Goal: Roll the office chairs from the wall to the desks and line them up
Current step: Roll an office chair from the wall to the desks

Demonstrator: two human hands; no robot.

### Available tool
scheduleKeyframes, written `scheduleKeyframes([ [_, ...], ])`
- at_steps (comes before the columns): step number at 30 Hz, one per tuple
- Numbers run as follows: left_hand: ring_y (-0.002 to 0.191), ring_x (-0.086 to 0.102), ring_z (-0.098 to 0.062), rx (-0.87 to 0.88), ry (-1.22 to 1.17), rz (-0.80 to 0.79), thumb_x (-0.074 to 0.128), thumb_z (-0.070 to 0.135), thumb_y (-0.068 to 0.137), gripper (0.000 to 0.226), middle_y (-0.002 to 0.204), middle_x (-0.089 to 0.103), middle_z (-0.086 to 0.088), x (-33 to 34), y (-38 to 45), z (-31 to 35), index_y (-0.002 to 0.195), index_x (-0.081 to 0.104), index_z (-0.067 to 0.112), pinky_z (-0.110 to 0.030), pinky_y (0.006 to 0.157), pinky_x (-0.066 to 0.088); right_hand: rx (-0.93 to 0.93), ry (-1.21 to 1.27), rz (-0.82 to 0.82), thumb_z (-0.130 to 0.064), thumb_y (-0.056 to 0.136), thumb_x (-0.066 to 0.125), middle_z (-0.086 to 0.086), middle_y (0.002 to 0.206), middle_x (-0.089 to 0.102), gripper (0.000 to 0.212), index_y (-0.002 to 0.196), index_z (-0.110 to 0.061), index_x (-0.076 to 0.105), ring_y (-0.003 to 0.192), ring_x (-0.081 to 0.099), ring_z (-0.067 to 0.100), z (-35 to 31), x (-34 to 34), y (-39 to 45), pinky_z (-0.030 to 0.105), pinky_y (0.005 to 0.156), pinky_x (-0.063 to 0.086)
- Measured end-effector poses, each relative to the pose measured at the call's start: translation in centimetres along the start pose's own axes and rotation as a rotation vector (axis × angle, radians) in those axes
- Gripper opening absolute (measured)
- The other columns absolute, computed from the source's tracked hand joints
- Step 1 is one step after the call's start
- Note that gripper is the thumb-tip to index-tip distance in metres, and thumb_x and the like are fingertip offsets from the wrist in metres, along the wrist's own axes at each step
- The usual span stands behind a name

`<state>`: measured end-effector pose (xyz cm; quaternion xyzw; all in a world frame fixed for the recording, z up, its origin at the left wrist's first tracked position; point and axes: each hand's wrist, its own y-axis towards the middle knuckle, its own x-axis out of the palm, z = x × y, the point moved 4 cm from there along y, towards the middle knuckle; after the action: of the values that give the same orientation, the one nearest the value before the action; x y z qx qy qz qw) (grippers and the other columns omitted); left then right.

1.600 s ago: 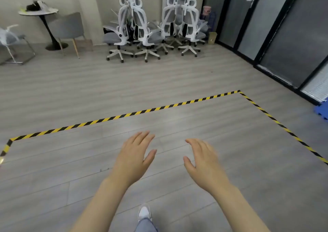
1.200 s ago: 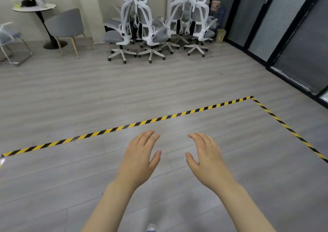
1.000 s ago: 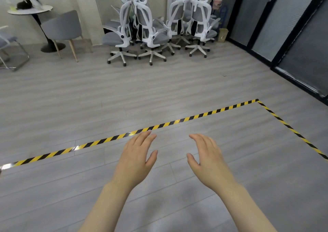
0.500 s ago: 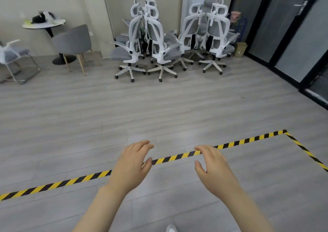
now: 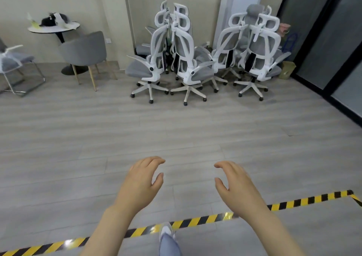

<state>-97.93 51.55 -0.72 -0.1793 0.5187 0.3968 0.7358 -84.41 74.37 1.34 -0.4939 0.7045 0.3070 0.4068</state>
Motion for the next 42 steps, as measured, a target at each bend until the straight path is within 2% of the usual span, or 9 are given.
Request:
scheduleKeyframes([
  [3,0.126,0.046,-0.009,-0.019,-0.004,0.007,0.045,0.037,0.094,0.037,0.134,0.052,0.016,-0.2,8.1,-3.8,0.129,0.054,0.029,-0.023,0.101,0.033,0.021,0.019,-0.006,-0.03,0.097,0.046,-0.017,0.133,0.042,0.035,0.133,-0.028,0.044,0.128,0.034,0.004,0.5,0.0,9.2,0.023,0.108,0.028],
  [7,0.123,0.046,-0.008,-0.026,0.015,0.021,0.04,0.04,0.09,0.041,0.132,0.052,0.018,-2.1,19.7,-7.4,0.127,0.055,0.03,-0.022,0.097,0.032,0.04,0.054,0.015,-0.029,0.096,0.048,-0.019,0.129,0.044,0.033,0.129,-0.029,0.047,0.125,0.037,0.005,0.2,-0.7,20.7,0.025,0.106,0.031],
  [10,0.121,0.048,-0.008,0.012,0.0,0.028,0.034,0.045,0.09,0.045,0.131,0.053,0.016,-2.6,27.4,-9.1,0.126,0.055,0.029,-0.025,0.1,0.036,0.062,0.056,0.041,-0.027,0.095,0.05,-0.019,0.127,0.046,0.032,0.127,-0.028,0.05,0.124,0.039,0.006,0.9,-1.1,28.0,0.024,0.104,0.032],
  [14,0.122,0.044,-0.004,0.045,-0.015,-0.024,0.03,0.048,0.087,0.05,0.13,0.053,0.017,-0.8,35.8,-11.1,0.125,0.056,0.029,-0.021,0.1,0.031,0.092,0.057,0.029,-0.025,0.094,0.052,-0.021,0.121,0.044,0.032,0.126,-0.026,0.051,0.125,0.039,0.007,3.2,-0.6,36.4,0.024,0.105,0.031],
  [22,0.121,0.051,-0.011,0.04,-0.006,-0.035,0.028,0.05,0.085,0.054,0.13,0.055,0.013,3.4,57.4,-15.3,0.123,0.059,0.027,-0.025,0.097,0.034,0.126,0.043,0.036,-0.027,0.094,0.052,-0.011,0.129,0.05,0.033,0.127,-0.024,0.051,0.127,0.041,0.012,10.2,-1.1,57.9,0.032,0.107,0.034],
  [25,0.122,0.05,-0.011,0.014,0.0,-0.013,0.026,0.051,0.085,0.055,0.131,0.054,0.014,2.8,66.1,-16.2,0.124,0.057,0.029,-0.031,0.102,0.037,0.083,0.03,0.011,-0.027,0.094,0.051,-0.011,0.13,0.049,0.034,0.128,-0.025,0.05,0.127,0.04,0.012,11.3,-2.3,67.1,0.031,0.107,0.033],
  [30,0.12,0.048,-0.011,-0.032,-0.008,0.048,0.031,0.048,0.086,0.05,0.131,0.054,0.014,1.4,77.7,-19.0,0.125,0.057,0.029,-0.025,0.099,0.032,0.01,0.014,-0.026,-0.028,0.095,0.05,-0.012,0.129,0.049,0.034,0.128,-0.026,0.049,0.125,0.04,0.01,11.1,-4.0,80.6,0.027,0.105,0.032],
  [36,0.119,0.053,-0.014,-0.068,-0.005,0.024,0.032,0.048,0.086,0.049,0.129,0.056,0.013,3.3,89.3,-24.4,0.122,0.058,0.028,-0.034,0.101,0.041,-0.047,-0.042,-0.088,-0.03,0.096,0.047,-0.015,0.134,0.045,0.036,0.132,-0.026,0.046,0.127,0.037,0.007,11.8,-2.7,93.7,0.025,0.106,0.029],
  [42,0.117,0.053,-0.011,-0.047,0.0,0.035,0.035,0.044,0.086,0.046,0.126,0.058,0.012,3.7,102.9,-30.8,0.12,0.06,0.026,-0.033,0.099,0.042,-0.063,-0.073,-0.096,-0.027,0.095,0.048,-0.016,0.132,0.047,0.033,0.128,-0.027,0.048,0.126,0.039,0.009,12.0,-1.3,109.1,0.025,0.103,0.029],
])
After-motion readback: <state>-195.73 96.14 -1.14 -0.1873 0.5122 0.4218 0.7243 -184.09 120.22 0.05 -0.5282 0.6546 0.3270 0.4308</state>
